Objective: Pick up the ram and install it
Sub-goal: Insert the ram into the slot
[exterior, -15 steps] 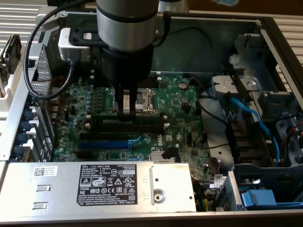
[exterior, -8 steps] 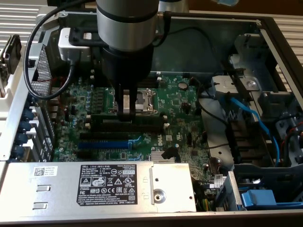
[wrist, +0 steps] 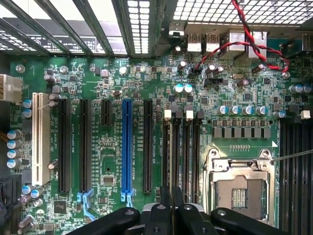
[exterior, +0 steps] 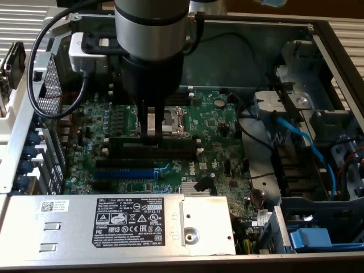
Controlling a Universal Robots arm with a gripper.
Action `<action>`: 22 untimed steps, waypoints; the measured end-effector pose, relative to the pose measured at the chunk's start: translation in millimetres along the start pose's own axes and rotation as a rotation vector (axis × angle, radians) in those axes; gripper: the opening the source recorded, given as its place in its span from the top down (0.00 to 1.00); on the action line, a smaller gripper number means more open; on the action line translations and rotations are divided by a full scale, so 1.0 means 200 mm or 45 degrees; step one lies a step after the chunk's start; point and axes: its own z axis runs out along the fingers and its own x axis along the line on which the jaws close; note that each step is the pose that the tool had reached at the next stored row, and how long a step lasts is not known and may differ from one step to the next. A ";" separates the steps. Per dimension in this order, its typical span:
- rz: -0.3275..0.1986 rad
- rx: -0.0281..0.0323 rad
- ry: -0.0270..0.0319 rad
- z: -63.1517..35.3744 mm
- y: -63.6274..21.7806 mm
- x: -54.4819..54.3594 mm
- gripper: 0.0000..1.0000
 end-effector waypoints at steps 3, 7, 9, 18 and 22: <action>-0.001 0.0017 0.0002 -0.016 0.001 0.00 0.88; -0.002 0.0043 0.0002 -0.037 0.002 0.00 0.88; -0.003 0.0097 0.0001 -0.046 0.003 0.00 0.88; -0.004 0.0356 0.0001 -0.048 0.007 0.00 0.88; -0.004 0.0363 0.0000 -0.047 0.011 0.00 0.88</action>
